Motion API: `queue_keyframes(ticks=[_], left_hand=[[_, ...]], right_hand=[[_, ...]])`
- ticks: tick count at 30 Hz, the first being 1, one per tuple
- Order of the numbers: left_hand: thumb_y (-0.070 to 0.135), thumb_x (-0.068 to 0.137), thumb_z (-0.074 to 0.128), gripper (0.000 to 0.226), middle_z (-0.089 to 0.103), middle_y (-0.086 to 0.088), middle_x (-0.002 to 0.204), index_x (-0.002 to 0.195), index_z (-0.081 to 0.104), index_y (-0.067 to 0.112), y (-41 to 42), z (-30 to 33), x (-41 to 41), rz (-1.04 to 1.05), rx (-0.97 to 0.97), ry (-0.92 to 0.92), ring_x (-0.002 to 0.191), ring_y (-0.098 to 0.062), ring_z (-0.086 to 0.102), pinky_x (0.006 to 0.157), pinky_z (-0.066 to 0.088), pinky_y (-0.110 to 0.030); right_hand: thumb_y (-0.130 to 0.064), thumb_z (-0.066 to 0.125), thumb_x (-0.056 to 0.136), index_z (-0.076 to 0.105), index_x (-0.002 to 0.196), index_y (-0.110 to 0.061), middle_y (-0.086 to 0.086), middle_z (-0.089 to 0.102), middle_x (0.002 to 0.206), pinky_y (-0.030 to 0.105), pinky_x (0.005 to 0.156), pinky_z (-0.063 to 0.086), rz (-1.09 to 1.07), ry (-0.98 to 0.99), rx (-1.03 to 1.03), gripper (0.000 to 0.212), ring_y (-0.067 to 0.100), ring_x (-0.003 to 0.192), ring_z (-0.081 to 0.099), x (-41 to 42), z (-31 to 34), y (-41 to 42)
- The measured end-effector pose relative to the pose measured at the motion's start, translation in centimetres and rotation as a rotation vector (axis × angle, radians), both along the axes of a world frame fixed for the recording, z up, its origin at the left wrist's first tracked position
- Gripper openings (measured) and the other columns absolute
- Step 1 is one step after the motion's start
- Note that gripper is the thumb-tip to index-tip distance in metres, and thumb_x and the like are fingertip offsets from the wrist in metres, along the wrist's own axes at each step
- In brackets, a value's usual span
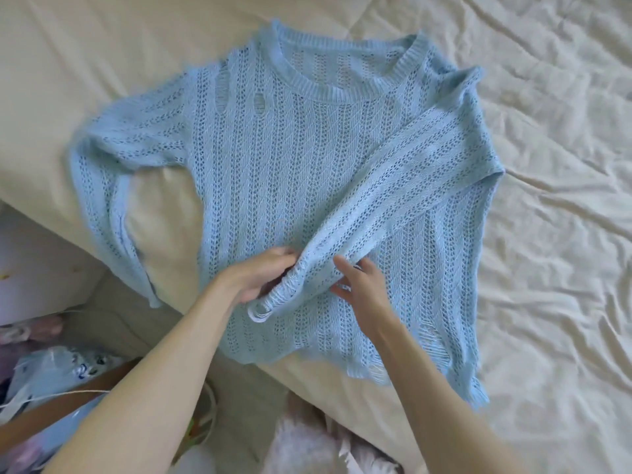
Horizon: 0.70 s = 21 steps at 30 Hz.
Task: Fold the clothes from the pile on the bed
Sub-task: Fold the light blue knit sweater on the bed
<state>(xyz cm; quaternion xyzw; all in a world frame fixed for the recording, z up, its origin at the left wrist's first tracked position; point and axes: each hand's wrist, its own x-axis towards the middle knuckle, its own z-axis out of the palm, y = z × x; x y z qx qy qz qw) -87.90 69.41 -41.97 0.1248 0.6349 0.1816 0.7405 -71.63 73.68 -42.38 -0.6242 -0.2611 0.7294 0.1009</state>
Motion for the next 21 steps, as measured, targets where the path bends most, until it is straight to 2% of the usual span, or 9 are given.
queue_keyframes(ticks=[1,3,4,6,9,11,15,17,21], left_hand=[[0.027,0.096,0.049,0.033,0.056,0.0,0.11,0.127,0.042,0.02,0.0,0.1,0.0,-0.014,-0.003,0.008,0.09,-0.001,0.065,0.079,0.054,-0.021],[0.035,0.095,0.048,0.039,0.057,0.0,0.111,0.129,0.046,0.016,-0.4,-0.1,-0.4,-0.079,0.014,0.059,0.097,-0.01,0.06,0.084,0.05,-0.026],[0.039,0.095,0.047,0.039,0.059,0.0,0.099,0.124,0.051,0.014,-0.6,0.1,-0.7,-0.129,0.028,0.092,0.085,-0.009,0.058,0.075,0.05,-0.025],[0.041,0.093,0.05,0.03,0.05,0.005,0.07,0.101,0.061,0.013,-1.1,0.6,-1.3,-0.197,0.07,0.168,0.058,-0.005,0.044,0.054,0.037,-0.019],[0.03,0.09,0.061,0.022,0.06,0.001,0.075,0.091,0.066,0.008,-2.0,0.9,-1.7,-0.113,0.18,0.296,0.064,-0.007,0.051,0.061,0.04,-0.018],[0.032,0.089,0.061,0.017,0.065,0.003,0.074,0.082,0.065,0.016,-2.3,1.1,-2.0,-0.005,0.276,0.408,0.067,-0.007,0.056,0.062,0.043,-0.013],[0.046,0.09,0.055,0.017,0.058,0.008,0.056,0.078,0.055,0.032,-3.5,0.6,-3.1,-0.038,0.424,0.691,0.045,0.0,0.043,0.052,0.034,-0.02],[0.048,0.09,0.054,0.018,0.051,0.01,0.048,0.079,0.051,0.033,-4.8,-0.2,-3.5,-0.131,0.444,0.808,0.039,-0.003,0.039,0.047,0.031,-0.022],[0.042,0.089,0.058,0.017,0.051,0.012,0.06,0.093,0.05,0.027,-8.4,-1.4,-4.5,-0.211,0.304,0.814,0.051,-0.01,0.06,0.055,0.042,-0.028]], right_hand=[[-0.015,0.061,0.091,0.056,0.084,-0.009,0.01,0.06,0.08,0.024,0.064,0.053,0.039,0.0,-0.015,0.011,0.015,0.066,0.059,0.1,0.1,-0.4],[-0.011,0.061,0.09,0.054,0.076,-0.008,0.009,0.058,0.075,0.022,0.063,0.053,0.047,0.023,-0.05,0.015,0.014,0.066,0.056,0.1,0.3,-1.2],[-0.009,0.06,0.09,0.052,0.074,-0.009,0.008,0.058,0.075,0.023,0.066,0.054,0.006,0.05,-0.07,0.018,0.014,0.069,0.057,0.1,0.4,-1.7],[-0.007,0.055,0.091,0.048,0.078,-0.01,0.01,0.059,0.081,0.03,0.077,0.053,-0.111,0.114,-0.101,0.016,0.017,0.081,0.059,-0.1,0.7,-2.5],[-0.006,0.047,0.094,0.048,0.092,-0.009,0.014,0.058,0.089,0.036,0.085,0.051,-0.221,0.142,-0.104,0.004,0.023,0.087,0.057,-0.6,1.0,-3.2],[-0.01,0.049,0.095,0.047,0.088,-0.009,0.01,0.059,0.081,0.035,0.079,0.052,-0.27,0.135,-0.1,0.008,0.021,0.078,0.06,-1.0,1.2,-3.4],[-0.004,0.06,0.089,0.05,0.092,-0.009,0.001,0.062,0.077,0.023,0.054,0.053,-0.174,0.006,0.029,0.011,0.009,0.064,0.063,-1.5,1.4,-4.2],[-0.002,0.06,0.089,0.047,0.097,-0.007,0.006,0.059,0.08,0.026,0.051,0.054,-0.104,-0.06,0.009,0.016,0.013,0.063,0.063,-1.5,1.1,-5.1],[-0.012,0.058,0.091,0.042,0.112,-0.007,0.009,0.058,0.079,0.032,0.056,0.051,0.122,-0.241,-0.03,0.027,0.019,0.06,0.057,-0.9,0.5,-6.5]])
